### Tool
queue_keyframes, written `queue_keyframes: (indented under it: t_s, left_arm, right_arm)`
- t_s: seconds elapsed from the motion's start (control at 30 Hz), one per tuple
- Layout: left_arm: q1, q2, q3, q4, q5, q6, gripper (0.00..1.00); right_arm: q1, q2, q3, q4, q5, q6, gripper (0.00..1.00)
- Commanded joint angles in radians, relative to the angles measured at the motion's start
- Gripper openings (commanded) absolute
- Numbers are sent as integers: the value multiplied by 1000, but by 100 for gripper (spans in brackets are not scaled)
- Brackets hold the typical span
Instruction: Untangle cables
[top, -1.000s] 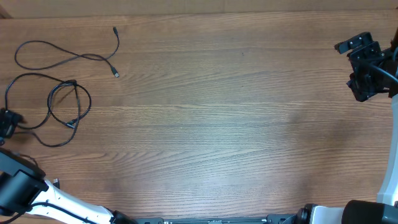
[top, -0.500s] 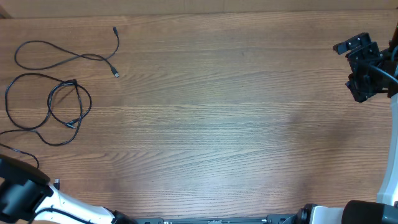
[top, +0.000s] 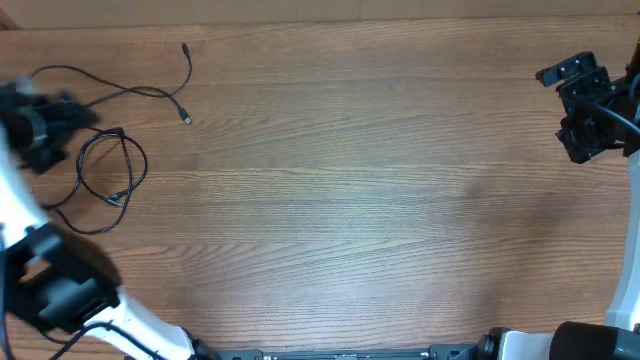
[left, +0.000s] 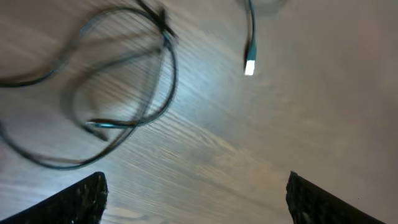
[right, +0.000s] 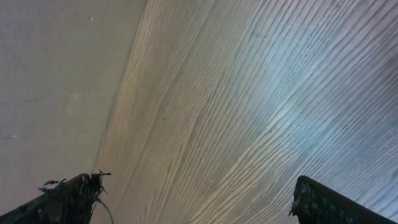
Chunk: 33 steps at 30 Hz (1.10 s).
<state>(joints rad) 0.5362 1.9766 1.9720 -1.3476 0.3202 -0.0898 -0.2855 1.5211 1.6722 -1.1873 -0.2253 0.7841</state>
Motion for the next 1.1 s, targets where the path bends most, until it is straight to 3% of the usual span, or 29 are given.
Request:
queue_keyframes:
  t_s: [0.0,0.1,0.13,0.17,0.23,0.47,0.6,0.87,0.93,1.07]
  left_arm:
    - [-130,-8,-108,64,-281,46,91]
    - [-204,-7,-190,160,-402,30,89]
    - [-220,-7,-216,196,-458,30,78]
    - [-235,-7,-245,233,-518,29,77]
    - [-245,-7,-288,286,-575,30,84]
    - [-229,-7,-414,404,-494,66,84]
    - [-218,-6,-524,554,-487,33,84]
    - [-178,-2,-572,705,-484,33,65]
    - [-162,4,-580,727,-480,34,73]
    - [-137,25,-580,741,-451,38,74]
  right_arm:
    - [5,-6,16,6,-4,-8,100]
    - [5,-4,16,-2,-3,-9,100]
    - [5,-4,16,-4,-3,-9,100]
    - [5,-4,16,-5,-4,-14,100]
    - [5,-4,16,-4,-3,-31,100]
    - [5,-4,16,2,-3,-30,100]
    - [11,-4,16,7,-4,-31,100]
    - [11,-4,16,-1,-4,-31,100]
    - [11,-4,16,-1,-4,-30,100]
    - [11,-4,16,0,-4,-29,100]
